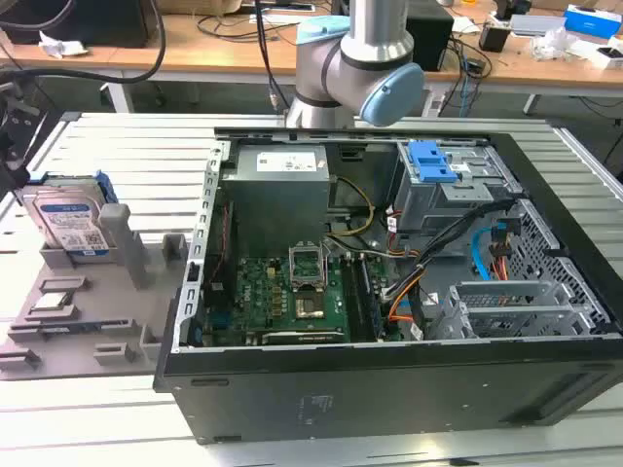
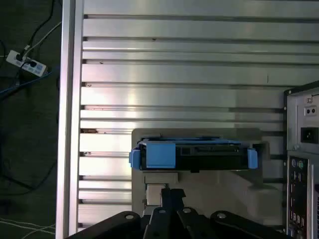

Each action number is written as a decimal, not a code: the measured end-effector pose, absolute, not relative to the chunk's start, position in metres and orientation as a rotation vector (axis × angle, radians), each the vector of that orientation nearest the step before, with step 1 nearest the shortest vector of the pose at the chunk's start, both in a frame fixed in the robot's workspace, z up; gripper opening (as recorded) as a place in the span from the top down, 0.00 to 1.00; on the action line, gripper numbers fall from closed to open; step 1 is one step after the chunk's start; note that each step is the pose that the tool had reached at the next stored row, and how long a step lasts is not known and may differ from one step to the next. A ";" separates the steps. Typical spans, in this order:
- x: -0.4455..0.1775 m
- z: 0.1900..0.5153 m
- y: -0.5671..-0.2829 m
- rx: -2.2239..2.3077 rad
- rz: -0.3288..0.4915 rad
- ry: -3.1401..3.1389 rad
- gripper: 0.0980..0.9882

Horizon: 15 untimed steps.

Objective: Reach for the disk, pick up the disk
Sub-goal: 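Pick up the disk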

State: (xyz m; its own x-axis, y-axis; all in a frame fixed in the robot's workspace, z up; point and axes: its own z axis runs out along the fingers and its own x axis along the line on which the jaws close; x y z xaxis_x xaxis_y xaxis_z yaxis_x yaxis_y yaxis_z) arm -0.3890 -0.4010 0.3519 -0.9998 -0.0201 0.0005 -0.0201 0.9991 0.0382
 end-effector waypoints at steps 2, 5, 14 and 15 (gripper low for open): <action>-0.389 0.352 -0.401 0.133 -0.060 -3.136 0.99; -0.389 0.352 -0.401 0.235 -0.060 -3.129 0.99; -0.389 0.352 -0.401 0.501 -0.059 -3.094 0.99; -0.389 0.352 -0.401 0.526 -0.059 -3.090 0.99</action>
